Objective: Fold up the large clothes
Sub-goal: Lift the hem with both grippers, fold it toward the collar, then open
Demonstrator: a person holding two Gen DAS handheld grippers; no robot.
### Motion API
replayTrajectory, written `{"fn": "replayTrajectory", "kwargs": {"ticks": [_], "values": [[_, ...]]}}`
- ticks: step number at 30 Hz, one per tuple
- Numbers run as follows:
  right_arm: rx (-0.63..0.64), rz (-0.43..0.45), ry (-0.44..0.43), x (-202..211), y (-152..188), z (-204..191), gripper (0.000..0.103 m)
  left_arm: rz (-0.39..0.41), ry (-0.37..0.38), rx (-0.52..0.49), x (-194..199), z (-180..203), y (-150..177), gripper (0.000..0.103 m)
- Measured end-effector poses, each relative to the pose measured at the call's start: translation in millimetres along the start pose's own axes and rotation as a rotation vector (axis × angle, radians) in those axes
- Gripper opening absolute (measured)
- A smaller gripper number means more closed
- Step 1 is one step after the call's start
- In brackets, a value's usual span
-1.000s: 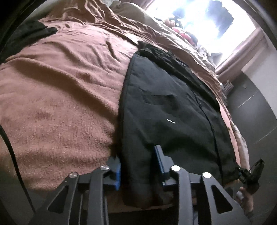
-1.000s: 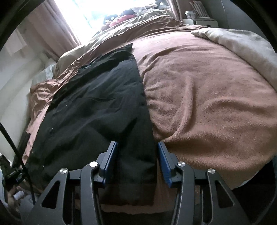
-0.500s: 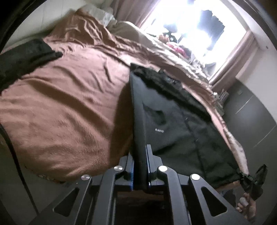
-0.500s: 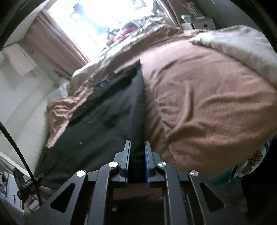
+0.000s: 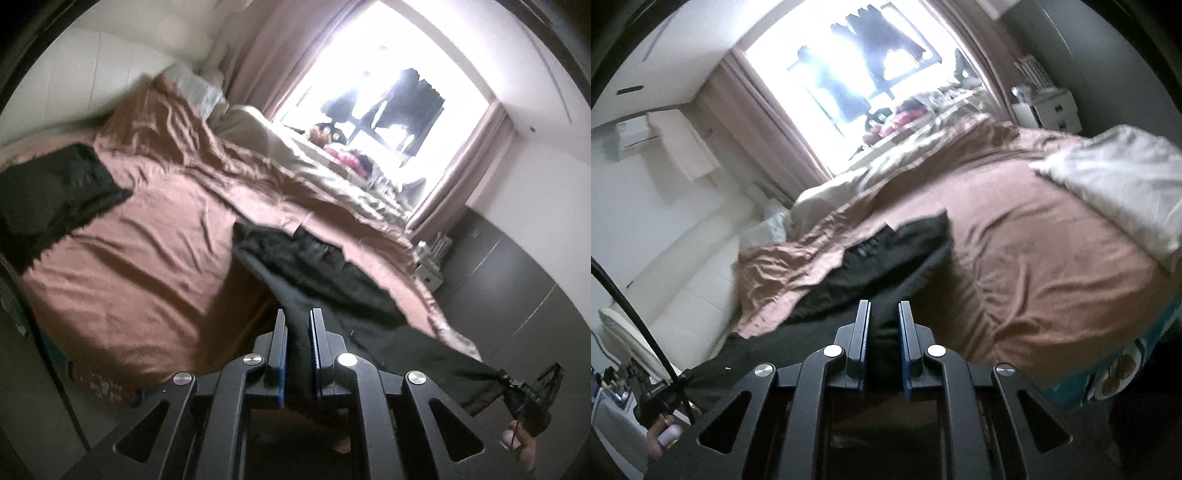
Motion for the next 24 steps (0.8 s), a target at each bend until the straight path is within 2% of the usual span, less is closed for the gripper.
{"fn": "replayTrajectory", "kwargs": {"ticks": [6, 10, 19, 24], "values": [[0.015, 0.056, -0.058, 40, -11, -17, 0.011, 0.072, 0.036, -0.014, 52, 26, -20, 0.011], [0.02, 0.082, -0.082, 48, -13, -16, 0.011, 0.107, 0.05, -0.022, 67, 34, -35, 0.011], [0.021, 0.08, -0.08, 13, -34, -11, 0.011, 0.109, 0.023, -0.017, 42, 28, -58, 0.011], [0.024, 0.1, -0.091, -15, -66, -18, 0.011, 0.14, 0.008, -0.033, 21, 30, -91, 0.011]]}}
Point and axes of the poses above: each gripper's, at about its wrist camera, not at the fingertips, and x roughly against the way its jaws point, z to its right, y to its underside, the point moved 10 cm from there along -x, roughly the way its jaws point, and after that the axes turned 5 degrees about -z, right-handed, at the moved point
